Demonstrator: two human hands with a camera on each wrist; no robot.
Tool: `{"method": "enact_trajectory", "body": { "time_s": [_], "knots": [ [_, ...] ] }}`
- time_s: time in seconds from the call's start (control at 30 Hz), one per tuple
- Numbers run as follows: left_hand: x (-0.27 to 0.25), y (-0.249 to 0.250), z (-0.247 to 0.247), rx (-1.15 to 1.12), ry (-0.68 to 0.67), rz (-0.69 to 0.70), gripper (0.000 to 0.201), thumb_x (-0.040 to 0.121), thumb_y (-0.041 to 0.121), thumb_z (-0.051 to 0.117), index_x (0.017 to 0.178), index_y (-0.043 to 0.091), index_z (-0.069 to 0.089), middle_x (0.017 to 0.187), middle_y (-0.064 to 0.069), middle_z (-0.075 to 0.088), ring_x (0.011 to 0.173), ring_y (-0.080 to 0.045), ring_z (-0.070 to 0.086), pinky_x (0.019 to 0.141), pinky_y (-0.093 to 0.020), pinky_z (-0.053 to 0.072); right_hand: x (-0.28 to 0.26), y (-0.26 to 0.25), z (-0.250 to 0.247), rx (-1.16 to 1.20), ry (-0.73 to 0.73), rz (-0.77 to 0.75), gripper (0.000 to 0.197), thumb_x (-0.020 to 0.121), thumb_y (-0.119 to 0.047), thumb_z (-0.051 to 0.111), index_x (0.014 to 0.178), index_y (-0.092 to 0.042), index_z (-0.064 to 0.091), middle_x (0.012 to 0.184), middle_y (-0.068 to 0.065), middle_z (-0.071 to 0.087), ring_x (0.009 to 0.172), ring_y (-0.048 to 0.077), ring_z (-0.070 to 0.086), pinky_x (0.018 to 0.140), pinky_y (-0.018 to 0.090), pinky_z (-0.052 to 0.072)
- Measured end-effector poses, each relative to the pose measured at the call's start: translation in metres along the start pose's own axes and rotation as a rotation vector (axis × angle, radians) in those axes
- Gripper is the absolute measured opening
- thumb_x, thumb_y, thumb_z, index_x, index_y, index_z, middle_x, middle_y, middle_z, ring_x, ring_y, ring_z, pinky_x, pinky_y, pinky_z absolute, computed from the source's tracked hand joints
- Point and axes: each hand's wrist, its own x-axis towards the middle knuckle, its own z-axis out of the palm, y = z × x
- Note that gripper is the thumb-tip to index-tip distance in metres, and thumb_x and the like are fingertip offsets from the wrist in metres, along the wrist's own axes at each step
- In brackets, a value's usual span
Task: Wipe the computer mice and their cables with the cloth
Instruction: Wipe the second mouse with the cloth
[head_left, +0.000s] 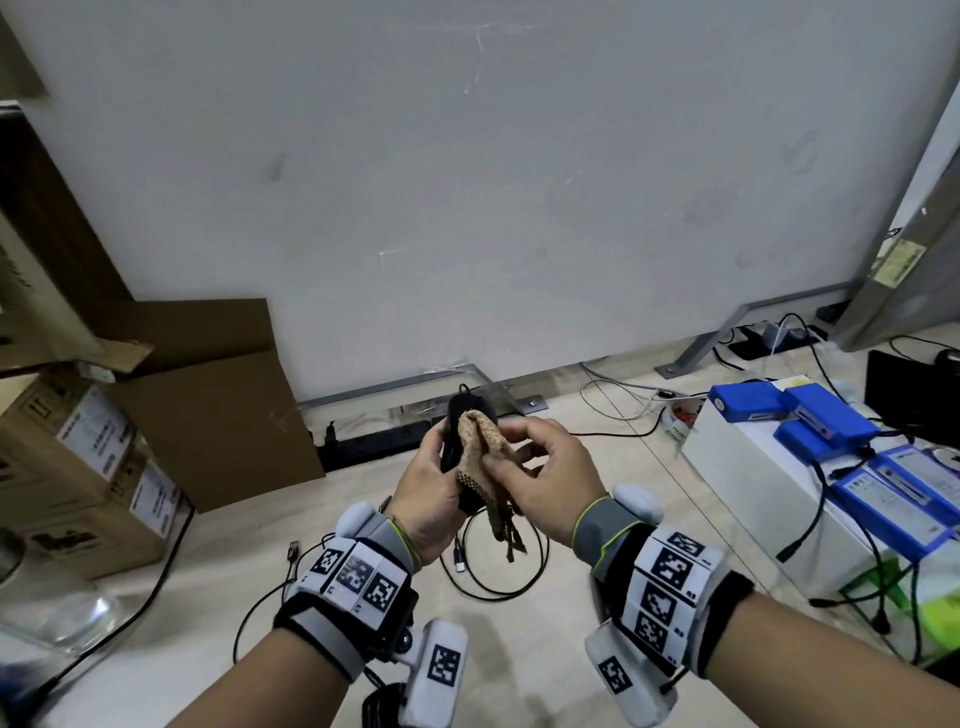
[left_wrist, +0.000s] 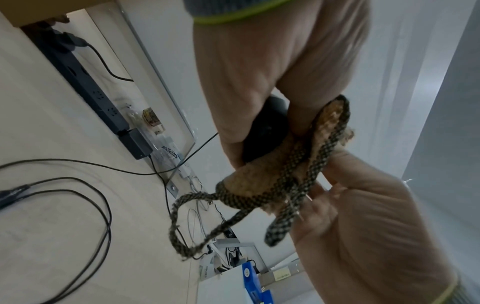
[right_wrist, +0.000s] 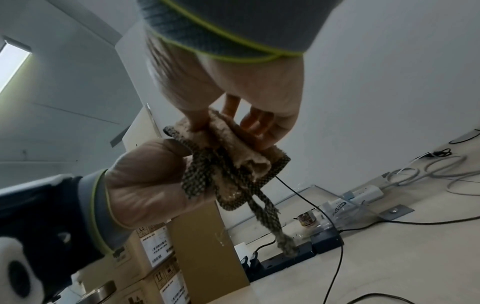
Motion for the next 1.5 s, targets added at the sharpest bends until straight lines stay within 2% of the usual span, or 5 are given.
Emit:
{"method": "enact_trajectory", "body": {
  "time_s": [0.3, 0.5, 0.87, 1.13, 1.5],
  "knots": [
    [-0.003, 0.004, -0.015, 0.033, -0.06, -0.089, 0.061, 0.081, 0.006, 0.07, 0.135, 0.018, 0.046, 0.123, -0.017, 0.062, 0.101, -0.031, 0.065, 0.086, -0.049, 0.055, 0.022, 0.0, -0.015, 0.257, 0.182, 0.228, 0.019, 0.1, -0.018, 0.046, 0.091, -0.022, 0.063, 0.092, -0.002, 0.067, 0.091, 0.015, 0.062, 0.092, 0.037, 0.051],
    [-0.003, 0.003, -0.004, 0.052, -0.054, -0.031, 0.052, 0.088, 0.0, 0.057, 0.13, 0.029, 0.049, 0.106, -0.009, 0.066, 0.088, -0.024, 0.062, 0.072, -0.039, 0.052, 0.022, -0.011, -0.019, 0.212, -0.149, 0.057, 0.017, 0.088, -0.003, 0.064, 0.081, -0.019, 0.067, 0.075, -0.007, 0.065, 0.069, 0.0, 0.057, 0.071, 0.015, 0.047],
    [-0.011, 0.009, 0.001, 0.233, -0.097, -0.02, 0.041, 0.093, 0.005, 0.055, 0.124, 0.032, 0.055, 0.101, -0.002, 0.07, 0.084, -0.018, 0.065, 0.065, -0.036, 0.056, 0.033, -0.001, -0.022, -0.073, -0.156, 0.025, 0.049, 0.061, -0.042, 0.074, 0.106, -0.043, 0.052, 0.099, -0.009, 0.064, 0.063, -0.006, 0.056, 0.074, 0.025, 0.05],
    [-0.014, 0.011, -0.001, 0.745, -0.087, 0.163, 0.054, 0.081, 0.009, 0.071, 0.117, 0.043, 0.05, 0.103, -0.001, 0.065, 0.073, -0.012, 0.064, 0.055, -0.039, 0.058, 0.039, -0.019, -0.04, -0.275, -0.419, -0.079, 0.054, 0.069, -0.025, 0.075, 0.119, -0.04, 0.059, 0.092, -0.024, 0.062, 0.089, -0.012, 0.058, 0.083, 0.011, 0.044],
    [-0.014, 0.017, 0.003, 0.845, -0.09, 0.235, 0.042, 0.076, 0.01, 0.077, 0.112, 0.019, 0.057, 0.094, -0.004, 0.067, 0.061, -0.008, 0.058, 0.046, -0.022, 0.05, 0.038, -0.016, -0.038, -0.086, -0.511, 0.035, 0.042, 0.062, -0.025, 0.067, 0.103, -0.031, 0.071, 0.095, -0.004, 0.074, 0.09, 0.012, 0.069, 0.086, 0.029, 0.055]
  ]
}}
